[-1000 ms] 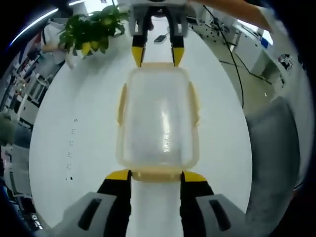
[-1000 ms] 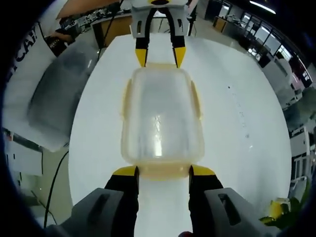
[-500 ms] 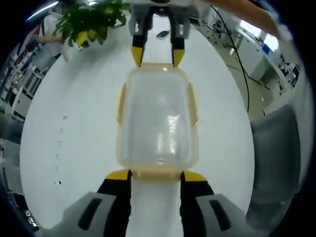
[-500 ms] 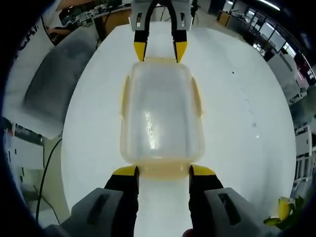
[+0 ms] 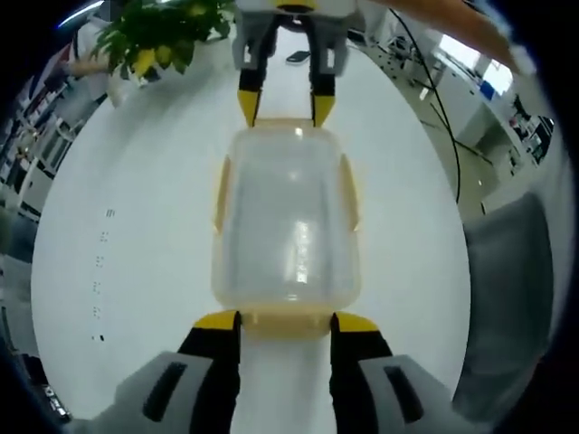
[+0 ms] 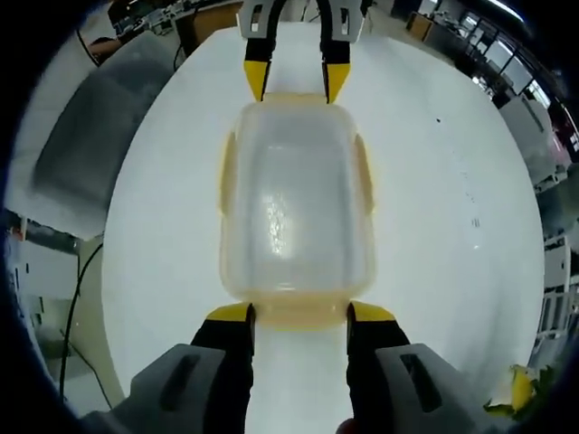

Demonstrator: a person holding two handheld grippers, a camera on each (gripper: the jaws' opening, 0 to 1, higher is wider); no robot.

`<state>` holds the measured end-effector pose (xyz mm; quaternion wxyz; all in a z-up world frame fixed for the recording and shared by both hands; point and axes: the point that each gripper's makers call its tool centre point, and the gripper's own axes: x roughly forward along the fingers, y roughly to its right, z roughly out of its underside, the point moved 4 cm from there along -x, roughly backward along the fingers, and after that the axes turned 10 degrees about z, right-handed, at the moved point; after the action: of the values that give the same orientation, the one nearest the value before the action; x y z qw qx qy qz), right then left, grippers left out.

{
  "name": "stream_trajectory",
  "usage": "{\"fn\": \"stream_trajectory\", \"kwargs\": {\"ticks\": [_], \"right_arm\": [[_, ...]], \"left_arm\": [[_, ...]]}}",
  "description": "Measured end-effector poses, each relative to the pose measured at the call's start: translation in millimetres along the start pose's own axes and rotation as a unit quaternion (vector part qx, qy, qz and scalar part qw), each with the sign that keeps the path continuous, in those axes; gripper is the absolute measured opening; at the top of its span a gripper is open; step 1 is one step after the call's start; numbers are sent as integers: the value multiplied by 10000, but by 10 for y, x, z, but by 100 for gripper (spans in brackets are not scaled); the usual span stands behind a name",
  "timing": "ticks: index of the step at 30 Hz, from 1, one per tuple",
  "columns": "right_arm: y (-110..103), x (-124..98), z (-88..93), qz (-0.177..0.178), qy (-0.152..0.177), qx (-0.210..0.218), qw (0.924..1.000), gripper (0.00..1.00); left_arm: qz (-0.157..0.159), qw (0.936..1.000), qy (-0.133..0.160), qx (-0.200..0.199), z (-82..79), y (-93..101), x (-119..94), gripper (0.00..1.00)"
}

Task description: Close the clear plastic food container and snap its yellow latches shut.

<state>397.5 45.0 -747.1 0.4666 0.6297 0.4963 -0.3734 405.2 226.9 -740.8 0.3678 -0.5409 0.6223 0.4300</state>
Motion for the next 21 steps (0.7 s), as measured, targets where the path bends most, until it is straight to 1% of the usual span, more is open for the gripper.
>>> {"fn": "stream_trajectory", "kwargs": {"ticks": [2,4,10,12,15,21], "right_arm": [[-10,2,-9,-22,25,36,10000,36],[-15,16,-6,-19,18,22,10000,37],[-50,21,-8,-97,66,124,9999,37],[-52,32,4,-94,43,145,9998,37],[-67,49,14,-106,-11,155,9998,37],[-69,51,22,-108,-17,245,9996,37]], "left_arm": [[9,10000,-10,3,12,-8,-5,33],[28,9999,69,-109,9,-10,-10,33],[34,10000,42,-8,21,-6,-4,33],[41,10000,69,3,24,-9,-4,33],[13,10000,35,53,20,-2,0,33],[26,9999,60,119,35,-1,-2,33]]}}
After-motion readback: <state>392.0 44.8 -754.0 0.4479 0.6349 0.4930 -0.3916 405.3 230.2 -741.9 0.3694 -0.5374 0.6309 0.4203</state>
